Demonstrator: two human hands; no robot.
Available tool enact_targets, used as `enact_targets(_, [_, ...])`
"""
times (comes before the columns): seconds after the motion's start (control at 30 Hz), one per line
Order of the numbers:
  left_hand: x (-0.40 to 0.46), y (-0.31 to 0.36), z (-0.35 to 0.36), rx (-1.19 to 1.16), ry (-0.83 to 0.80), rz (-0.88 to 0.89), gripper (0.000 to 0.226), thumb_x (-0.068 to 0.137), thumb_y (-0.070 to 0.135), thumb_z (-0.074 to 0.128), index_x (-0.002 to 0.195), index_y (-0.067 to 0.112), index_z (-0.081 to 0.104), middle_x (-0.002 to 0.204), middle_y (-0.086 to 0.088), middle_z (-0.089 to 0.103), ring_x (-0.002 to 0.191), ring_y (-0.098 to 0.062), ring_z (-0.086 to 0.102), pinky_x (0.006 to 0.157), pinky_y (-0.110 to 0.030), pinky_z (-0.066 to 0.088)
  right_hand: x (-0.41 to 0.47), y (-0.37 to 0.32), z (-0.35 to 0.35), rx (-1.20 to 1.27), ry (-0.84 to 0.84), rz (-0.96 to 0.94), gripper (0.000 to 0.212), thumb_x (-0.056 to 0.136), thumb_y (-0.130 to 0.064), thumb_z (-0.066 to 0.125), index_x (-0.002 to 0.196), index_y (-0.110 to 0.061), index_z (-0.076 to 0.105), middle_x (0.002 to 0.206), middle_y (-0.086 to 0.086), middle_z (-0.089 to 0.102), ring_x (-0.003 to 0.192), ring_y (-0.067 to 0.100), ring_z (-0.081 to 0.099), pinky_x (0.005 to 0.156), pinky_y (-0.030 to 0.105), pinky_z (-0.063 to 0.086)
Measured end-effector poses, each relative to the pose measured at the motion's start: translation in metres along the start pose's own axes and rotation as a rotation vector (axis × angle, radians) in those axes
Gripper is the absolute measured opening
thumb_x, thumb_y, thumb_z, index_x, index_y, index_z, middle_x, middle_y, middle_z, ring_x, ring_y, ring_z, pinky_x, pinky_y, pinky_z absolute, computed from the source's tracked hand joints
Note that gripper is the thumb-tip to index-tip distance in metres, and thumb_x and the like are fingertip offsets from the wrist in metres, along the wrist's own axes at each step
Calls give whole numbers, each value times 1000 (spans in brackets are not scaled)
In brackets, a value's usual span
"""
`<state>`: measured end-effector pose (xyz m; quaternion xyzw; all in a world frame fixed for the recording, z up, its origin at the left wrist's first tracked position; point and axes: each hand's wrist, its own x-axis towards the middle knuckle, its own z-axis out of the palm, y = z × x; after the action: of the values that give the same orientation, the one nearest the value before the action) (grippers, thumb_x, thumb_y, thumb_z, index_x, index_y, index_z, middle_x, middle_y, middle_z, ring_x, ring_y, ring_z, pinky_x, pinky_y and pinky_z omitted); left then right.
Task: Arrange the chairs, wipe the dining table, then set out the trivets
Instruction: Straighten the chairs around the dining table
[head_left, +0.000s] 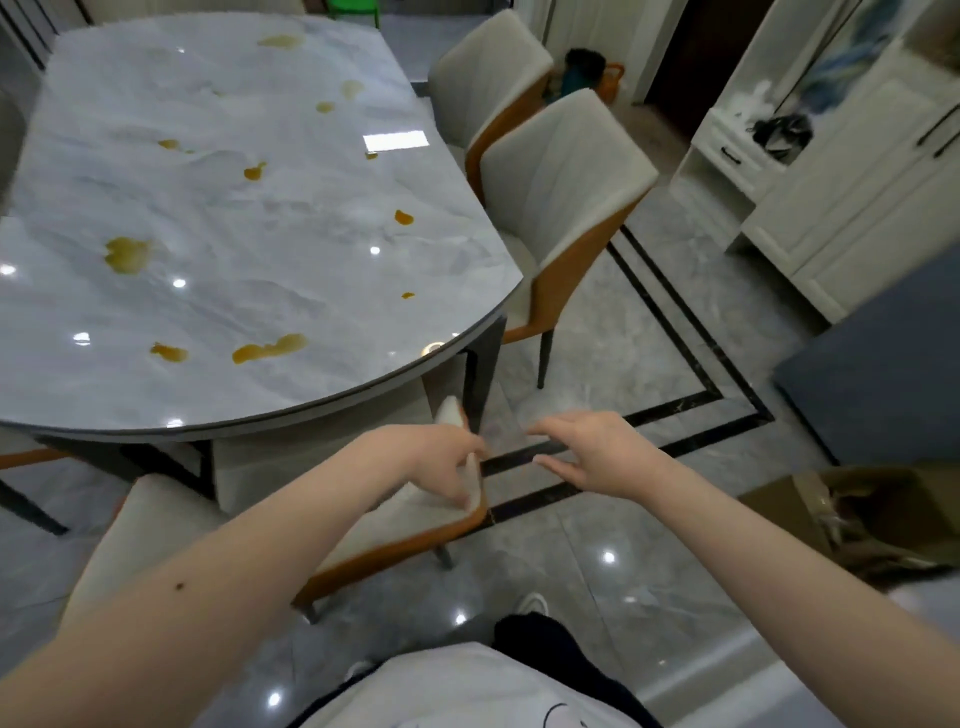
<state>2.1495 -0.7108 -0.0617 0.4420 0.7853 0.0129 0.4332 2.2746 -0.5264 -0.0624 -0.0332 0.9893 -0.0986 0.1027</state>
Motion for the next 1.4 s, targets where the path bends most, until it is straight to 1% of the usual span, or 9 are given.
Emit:
enact_targets(0.23, [125, 101, -65, -93, 95, 62, 62, 86, 31, 66, 142, 27, 38, 139, 4, 49, 123, -15, 49, 105, -38, 43, -34, 157, -37, -16, -19, 184, 41, 95, -36, 53, 134, -27, 48, 120, -4, 64, 102, 10, 62, 86, 28, 51])
enact_targets(0.33, [165, 130, -95, -150, 108, 116, 60, 86, 33, 66, 140, 31, 39, 136, 7, 50, 112, -8, 52, 101, -36, 45, -37, 216, -58, 26, -32, 244, 42, 96, -34, 52, 136, -24, 46, 127, -2, 60, 109, 12, 60, 90, 29, 51])
enact_targets(0.5, [217, 156, -142, -175, 138, 101, 55, 89, 29, 63, 139, 24, 41, 135, 3, 50, 117, -12, 52, 102, -34, 45, -16, 286, -83, 52, -17, 254, 42, 97, -31, 52, 138, -23, 44, 130, -1, 58, 113, 13, 58, 92, 29, 49])
enact_targets(0.6, [255, 163, -178, -192, 221, 78, 54, 90, 27, 62, 140, 21, 42, 134, 1, 51, 116, -14, 53, 99, -31, 47, 16, 330, -93, 63, 4, 231, 42, 96, -29, 53, 137, -23, 44, 129, -1, 58, 114, 13, 57, 92, 27, 47])
enact_targets(0.8, [342, 160, -262, -236, 429, 12, 52, 87, 30, 64, 136, 22, 47, 130, 2, 55, 116, -16, 53, 101, -34, 45, 109, 422, -128, 49, 12, 159, 43, 96, -29, 52, 138, -24, 44, 129, -2, 58, 114, 12, 57, 91, 26, 46])
enact_targets(1.03, [413, 149, -358, -280, 543, -114, 58, 91, 32, 60, 142, 17, 38, 138, -6, 49, 121, -23, 51, 97, -32, 43, 219, 510, -174, 54, 21, 54, 45, 96, -26, 53, 139, -23, 43, 133, -1, 56, 117, 16, 56, 94, 29, 45])
enact_targets(1.13, [442, 138, -385, -299, 583, -202, 66, 90, 37, 60, 146, 18, 31, 142, -6, 45, 125, -23, 48, 100, -33, 42, 269, 545, -187, 41, 31, -46, 46, 95, -23, 54, 140, -20, 43, 138, 1, 52, 124, 18, 49, 99, 27, 39])
enact_targets(1.27, [478, 131, -411, -353, 551, -288, 75, 89, 44, 60, 149, 16, 24, 148, -7, 39, 132, -22, 42, 103, -31, 37, 333, 590, -198, 27, 29, -236, 45, 93, -5, 51, 137, -11, 48, 135, 7, 53, 125, 22, 47, 104, 27, 33])
enact_targets(1.4, [516, 132, -432, -461, 499, -388, 84, 84, 52, 62, 148, 14, 24, 149, -7, 37, 132, -22, 41, 105, -30, 34, 397, 635, -199, -23, 15, -474, 58, 74, 16, 52, 127, -5, 58, 129, 15, 59, 120, 33, 54, 104, 43, 42])
